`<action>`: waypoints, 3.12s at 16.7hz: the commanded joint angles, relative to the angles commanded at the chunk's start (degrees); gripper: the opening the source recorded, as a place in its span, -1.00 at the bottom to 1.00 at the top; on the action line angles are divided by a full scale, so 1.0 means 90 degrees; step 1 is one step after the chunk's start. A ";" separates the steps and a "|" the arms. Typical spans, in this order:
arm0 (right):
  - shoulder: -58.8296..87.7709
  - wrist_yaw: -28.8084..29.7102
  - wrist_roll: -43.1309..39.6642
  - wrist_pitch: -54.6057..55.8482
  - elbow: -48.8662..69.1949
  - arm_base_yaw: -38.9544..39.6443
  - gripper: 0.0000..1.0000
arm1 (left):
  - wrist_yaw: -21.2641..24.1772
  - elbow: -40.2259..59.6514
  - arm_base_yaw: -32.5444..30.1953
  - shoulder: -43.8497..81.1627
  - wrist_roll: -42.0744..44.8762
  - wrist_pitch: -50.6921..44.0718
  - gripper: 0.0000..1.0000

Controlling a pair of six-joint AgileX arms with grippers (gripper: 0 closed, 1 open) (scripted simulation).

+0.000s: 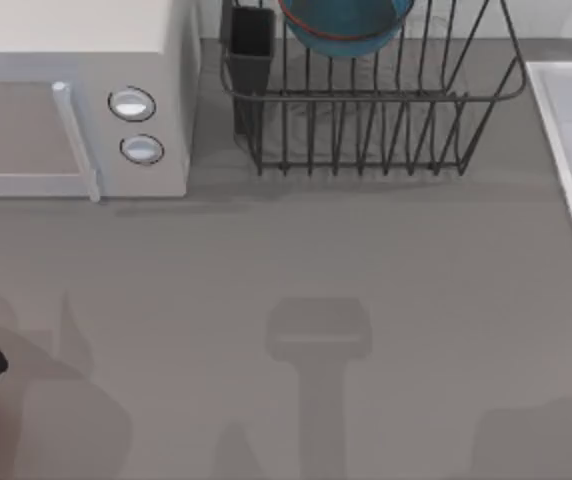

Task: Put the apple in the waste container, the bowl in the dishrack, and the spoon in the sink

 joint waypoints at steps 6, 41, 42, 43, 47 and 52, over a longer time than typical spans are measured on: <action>0.0646 0.0012 -0.0016 -0.0255 0.0650 0.0097 -1.00 | 0.0000 0.0000 0.0000 0.0000 0.0000 0.0000 1.00; 1.0230 0.0087 0.1524 -0.4178 1.4250 0.1485 -1.00 | 0.0000 0.0000 0.0000 0.0000 0.0000 0.0000 1.00; 1.0450 0.0092 0.1550 -0.4290 1.4651 0.1466 -1.00 | 0.0000 0.0000 0.0000 0.0000 0.0000 0.0000 1.00; 1.0658 0.0097 0.1576 -0.4394 1.4999 0.1450 -1.00 | 0.0000 0.0000 0.0000 0.0000 0.0000 0.0000 1.00; 1.1174 0.0109 0.1601 -0.4652 1.5722 0.1469 -1.00 | 0.0000 0.0000 0.0000 0.0000 0.0000 0.0000 1.00; 1.1185 0.0109 0.1601 -0.4657 1.5736 0.1472 -0.85 | 0.0000 0.0000 0.0000 0.0000 0.0000 0.0000 1.00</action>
